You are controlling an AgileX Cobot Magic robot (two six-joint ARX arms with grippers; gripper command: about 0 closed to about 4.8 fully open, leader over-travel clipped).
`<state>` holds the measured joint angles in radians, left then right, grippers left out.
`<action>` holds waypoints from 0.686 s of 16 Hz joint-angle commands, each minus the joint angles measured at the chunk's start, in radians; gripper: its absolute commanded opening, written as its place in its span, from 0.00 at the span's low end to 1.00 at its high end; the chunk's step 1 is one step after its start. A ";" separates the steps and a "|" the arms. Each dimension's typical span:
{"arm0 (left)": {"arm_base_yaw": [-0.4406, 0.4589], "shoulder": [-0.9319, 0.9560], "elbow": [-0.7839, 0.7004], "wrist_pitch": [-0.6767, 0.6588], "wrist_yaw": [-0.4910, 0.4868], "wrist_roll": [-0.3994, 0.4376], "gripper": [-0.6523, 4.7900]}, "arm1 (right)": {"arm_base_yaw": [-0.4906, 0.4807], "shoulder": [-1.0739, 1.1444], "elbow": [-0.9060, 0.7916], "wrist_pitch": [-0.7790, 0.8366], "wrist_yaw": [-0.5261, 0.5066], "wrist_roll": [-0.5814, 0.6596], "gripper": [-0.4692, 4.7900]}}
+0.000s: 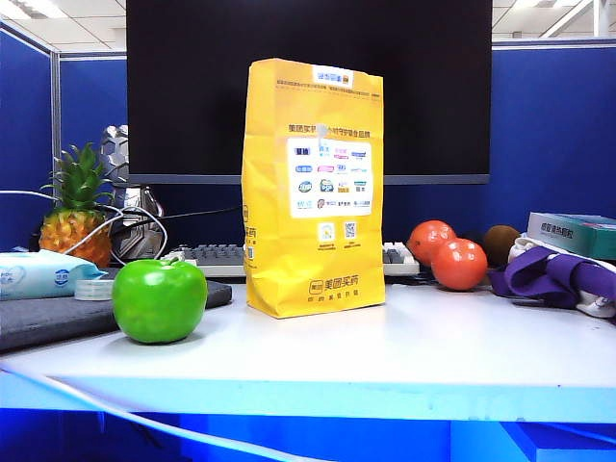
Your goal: Pick up the green apple and throw it into the yellow paper bag.
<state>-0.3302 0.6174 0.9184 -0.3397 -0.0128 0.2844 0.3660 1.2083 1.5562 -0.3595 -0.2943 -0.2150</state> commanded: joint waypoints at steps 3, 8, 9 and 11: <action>0.001 -0.195 -0.126 -0.027 -0.065 -0.058 0.75 | 0.000 -0.523 -0.558 0.216 0.143 0.154 1.00; 0.001 -0.497 -0.371 -0.017 -0.073 -0.230 0.75 | 0.000 -0.923 -1.128 0.487 0.136 0.385 1.00; 0.001 -0.538 -0.417 -0.017 -0.079 -0.288 0.75 | 0.000 -0.963 -1.262 0.570 0.136 0.495 1.00; 0.001 -0.543 -0.481 -0.003 -0.118 -0.356 0.75 | 0.000 -0.972 -1.427 0.721 0.139 0.559 1.00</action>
<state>-0.3302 0.0719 0.4534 -0.3565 -0.1093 -0.0341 0.3664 0.2359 0.1616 0.2657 -0.1574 0.3130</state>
